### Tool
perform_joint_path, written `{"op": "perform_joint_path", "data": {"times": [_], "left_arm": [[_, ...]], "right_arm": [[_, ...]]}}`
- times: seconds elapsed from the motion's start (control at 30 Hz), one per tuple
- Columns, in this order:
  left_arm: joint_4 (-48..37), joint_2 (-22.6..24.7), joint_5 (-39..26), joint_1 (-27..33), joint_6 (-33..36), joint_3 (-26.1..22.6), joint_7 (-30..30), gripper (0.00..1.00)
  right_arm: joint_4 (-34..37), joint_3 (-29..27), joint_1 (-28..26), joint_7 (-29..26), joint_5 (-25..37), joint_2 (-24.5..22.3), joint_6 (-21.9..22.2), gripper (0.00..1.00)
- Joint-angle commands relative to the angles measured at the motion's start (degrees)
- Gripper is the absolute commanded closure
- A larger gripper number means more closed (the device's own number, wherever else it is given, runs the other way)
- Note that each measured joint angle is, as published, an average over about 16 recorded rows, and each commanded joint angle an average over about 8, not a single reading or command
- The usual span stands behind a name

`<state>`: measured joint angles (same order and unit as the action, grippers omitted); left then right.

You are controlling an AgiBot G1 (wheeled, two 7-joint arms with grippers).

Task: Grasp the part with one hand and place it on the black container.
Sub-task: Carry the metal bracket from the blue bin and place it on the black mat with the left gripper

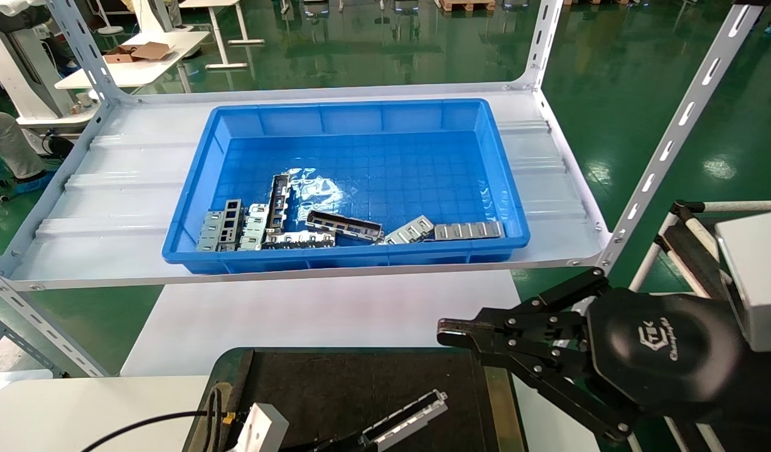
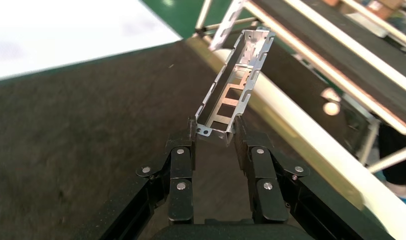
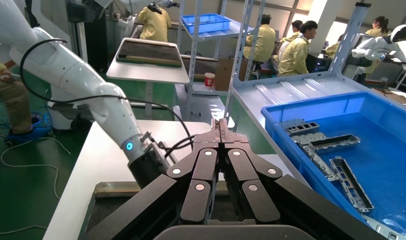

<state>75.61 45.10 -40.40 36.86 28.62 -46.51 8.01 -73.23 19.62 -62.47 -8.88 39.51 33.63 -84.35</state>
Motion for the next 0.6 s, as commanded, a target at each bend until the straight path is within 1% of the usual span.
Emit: {"op": "perform_joint_path", "data": {"times": [0.03,0.3,0.6], "left_arm": [[1.2,0.5,-0.1,-1.3,-3.3,-0.3,0.7,1.0],[1.7,3.8,-0.1,-3.8,-13.1,-1.0,2.4,1.0],[1.8,7.3,0.5,-5.3,-20.9,-1.6,3.8,1.0]], "right_arm": [[0.0,0.0,0.0,0.0,0.0,0.0,0.0,1.0],[0.0,0.0,0.0,0.0,0.0,0.0,0.0,1.0],[0.0,0.0,0.0,0.0,0.0,0.0,0.0,1.0]]}}
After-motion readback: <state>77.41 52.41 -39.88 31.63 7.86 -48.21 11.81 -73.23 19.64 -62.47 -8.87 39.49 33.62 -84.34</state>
